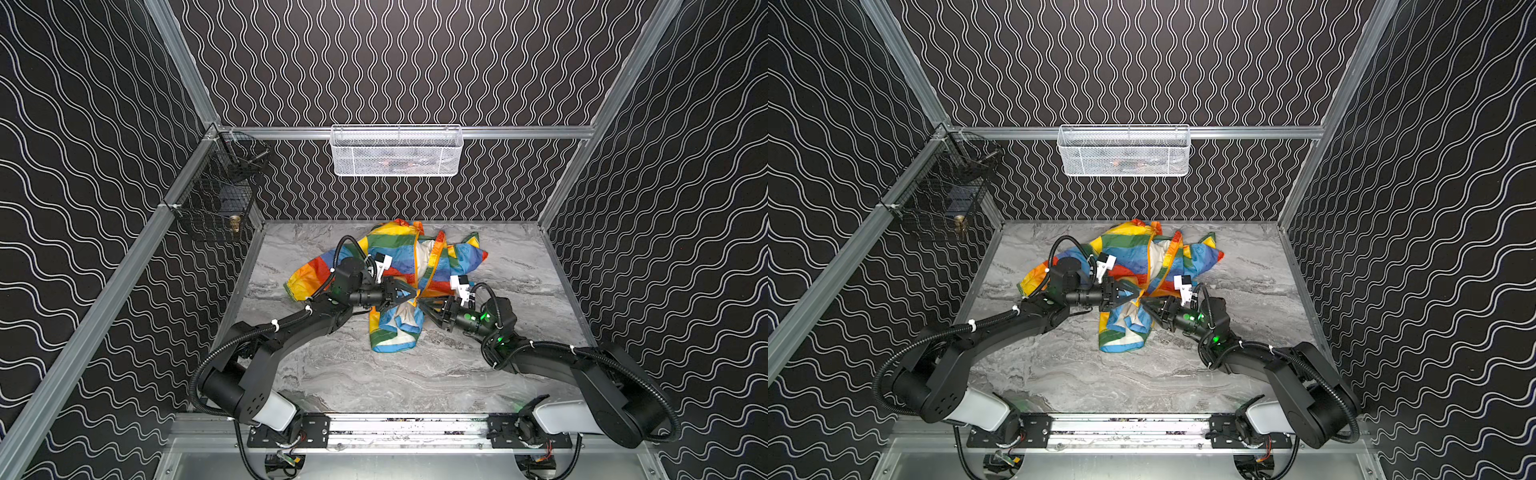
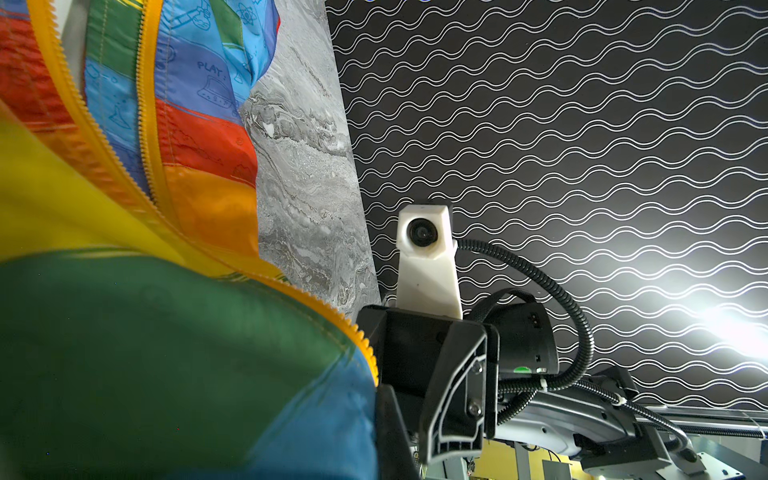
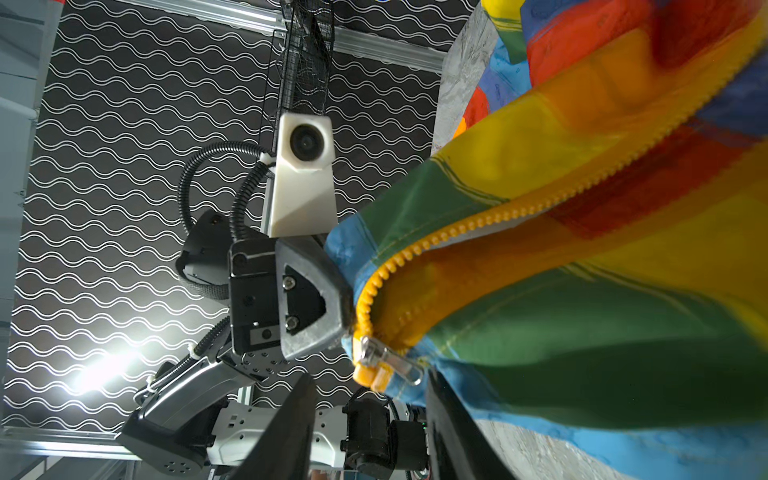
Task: Zip up the jacket
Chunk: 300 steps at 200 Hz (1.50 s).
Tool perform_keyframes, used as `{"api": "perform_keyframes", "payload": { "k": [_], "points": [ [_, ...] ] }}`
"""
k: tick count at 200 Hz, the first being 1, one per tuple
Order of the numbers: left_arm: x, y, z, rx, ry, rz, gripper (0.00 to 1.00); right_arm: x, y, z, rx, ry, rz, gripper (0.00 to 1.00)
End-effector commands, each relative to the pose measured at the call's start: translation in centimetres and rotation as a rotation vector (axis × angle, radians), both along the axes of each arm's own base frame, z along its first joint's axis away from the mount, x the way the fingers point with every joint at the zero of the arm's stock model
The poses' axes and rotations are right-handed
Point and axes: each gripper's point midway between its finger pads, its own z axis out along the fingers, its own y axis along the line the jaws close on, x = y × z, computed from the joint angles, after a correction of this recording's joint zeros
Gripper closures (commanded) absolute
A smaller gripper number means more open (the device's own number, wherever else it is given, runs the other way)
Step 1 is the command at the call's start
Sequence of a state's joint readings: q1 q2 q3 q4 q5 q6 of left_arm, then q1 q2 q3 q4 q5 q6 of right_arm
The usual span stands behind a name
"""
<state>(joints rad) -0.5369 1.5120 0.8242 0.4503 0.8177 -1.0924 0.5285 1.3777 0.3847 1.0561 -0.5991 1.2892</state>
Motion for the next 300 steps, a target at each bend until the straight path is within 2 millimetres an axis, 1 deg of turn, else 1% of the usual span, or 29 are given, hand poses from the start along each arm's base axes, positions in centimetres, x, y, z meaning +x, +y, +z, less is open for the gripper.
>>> {"api": "perform_keyframes", "payload": {
  "k": [1, 55, 91, 123, 157, 225, 300],
  "points": [
    [-0.2, -0.2, 0.9, -0.021, -0.038, -0.016, 1.0, 0.3, 0.2, 0.7, 0.012, -0.03, 0.006, 0.51],
    [-0.4, -0.4, 1.4, -0.028, -0.049, -0.026, 1.0, 0.6, 0.6, 0.8, 0.042, -0.027, 0.018, 0.48],
    [-0.5, -0.5, 1.2, -0.028, -0.045, -0.029, 1.0, 0.6, 0.7, 1.6, 0.074, -0.049, 0.029, 0.49],
    [-0.4, -0.6, 1.1, -0.03, -0.042, -0.029, 1.0, 0.4, 0.6, 1.8, 0.089, -0.052, 0.031, 0.49],
    [-0.4, -0.6, 1.0, -0.026, -0.041, -0.028, 1.0, 0.1, 0.5, 1.8, 0.11, -0.048, 0.039, 0.53],
    [-0.4, -0.5, 0.7, -0.02, -0.038, -0.021, 1.0, -0.5, 0.1, 0.8, 0.08, -0.023, 0.033, 0.6],
    [-0.4, -0.6, 0.3, -0.02, -0.032, -0.021, 1.0, -0.6, -0.2, 1.1, 0.057, -0.032, 0.018, 0.62]
  ]
}}
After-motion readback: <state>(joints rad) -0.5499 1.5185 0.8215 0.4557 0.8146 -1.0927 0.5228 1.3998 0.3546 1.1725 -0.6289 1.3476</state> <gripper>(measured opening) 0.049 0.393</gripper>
